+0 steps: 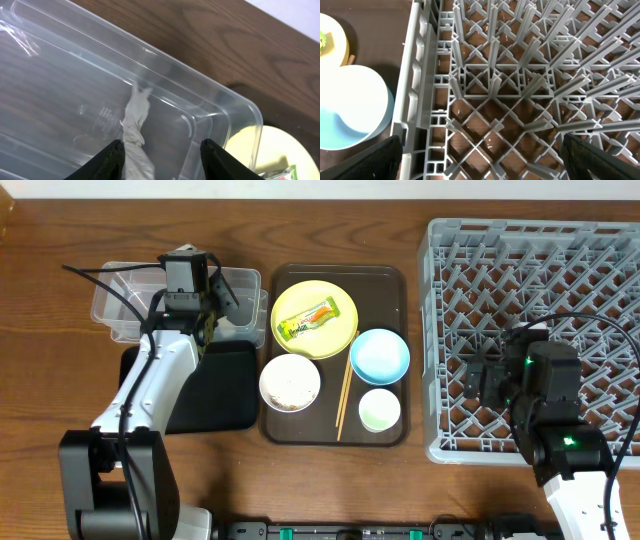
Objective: Sort waste into correct bins and load items into the dishwasher rack
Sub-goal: 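Carry the tissue left and drop it into the clear bin, then grasp the green snack wrapper on the yellow plate with the left gripper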
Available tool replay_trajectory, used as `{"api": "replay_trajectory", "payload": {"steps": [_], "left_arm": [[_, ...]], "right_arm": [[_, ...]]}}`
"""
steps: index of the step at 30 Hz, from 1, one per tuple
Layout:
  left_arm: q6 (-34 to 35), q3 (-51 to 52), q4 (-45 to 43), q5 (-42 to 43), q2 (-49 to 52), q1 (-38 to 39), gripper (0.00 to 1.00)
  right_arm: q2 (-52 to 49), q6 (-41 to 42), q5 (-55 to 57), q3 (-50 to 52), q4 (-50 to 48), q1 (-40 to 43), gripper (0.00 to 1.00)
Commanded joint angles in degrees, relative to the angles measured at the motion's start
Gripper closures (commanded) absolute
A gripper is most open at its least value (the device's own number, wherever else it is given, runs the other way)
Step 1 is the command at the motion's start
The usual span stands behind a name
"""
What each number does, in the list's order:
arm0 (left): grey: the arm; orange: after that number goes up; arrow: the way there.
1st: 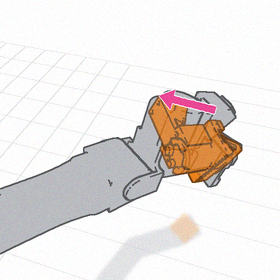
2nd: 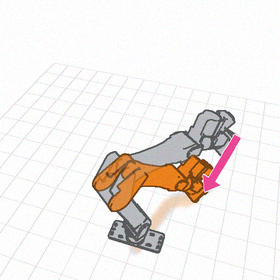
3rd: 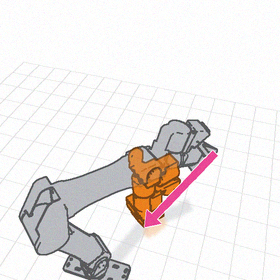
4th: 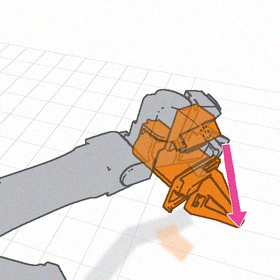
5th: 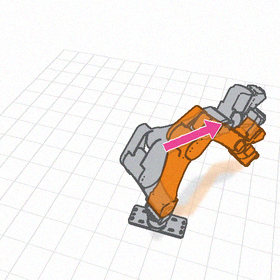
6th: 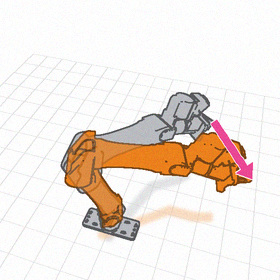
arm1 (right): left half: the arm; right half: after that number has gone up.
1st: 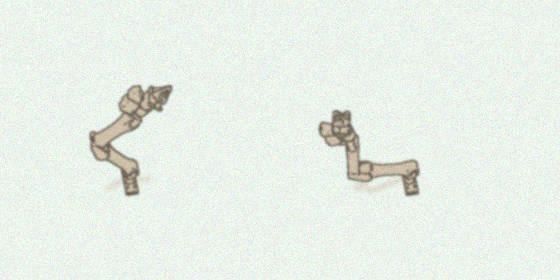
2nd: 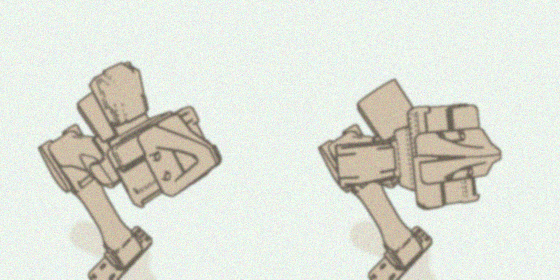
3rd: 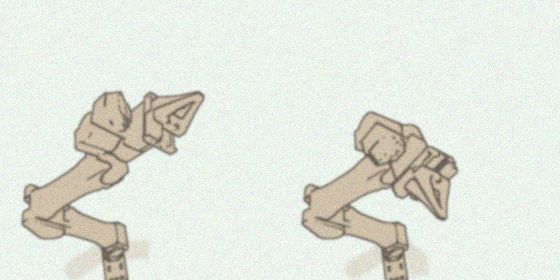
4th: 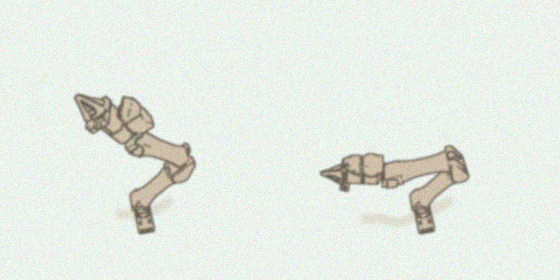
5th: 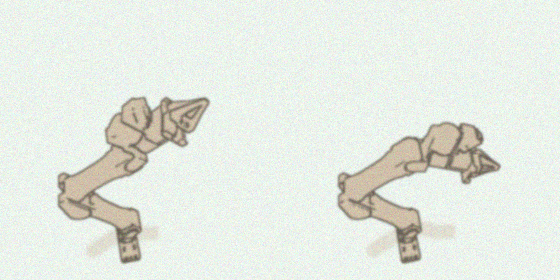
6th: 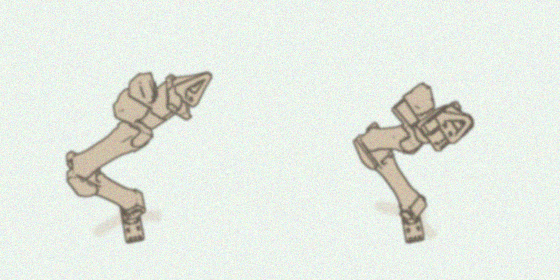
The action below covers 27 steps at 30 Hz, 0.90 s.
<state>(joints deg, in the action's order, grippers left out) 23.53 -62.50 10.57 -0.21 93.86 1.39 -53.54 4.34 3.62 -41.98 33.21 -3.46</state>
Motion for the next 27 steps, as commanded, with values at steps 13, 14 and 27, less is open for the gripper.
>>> {"api": "replay_trajectory", "payload": {"steps": [13,14,27], "left_arm": [[-36.15,-0.63,-0.13,14.51,-3.41,10.36,0.38],[-38.71,-0.63,0.07,14.51,-3.04,11.61,0.34],[-43.43,-0.63,-3.15,14.29,10.12,17.99,0.22]], "right_arm": [[-0.11,0.76,0.0,-1.18,-0.02,-0.31,0.01],[-0.11,0.76,0.0,-1.2,0.0,-0.31,0.01],[-0.11,0.76,0.0,-1.2,0.0,-0.31,0.01]]}}
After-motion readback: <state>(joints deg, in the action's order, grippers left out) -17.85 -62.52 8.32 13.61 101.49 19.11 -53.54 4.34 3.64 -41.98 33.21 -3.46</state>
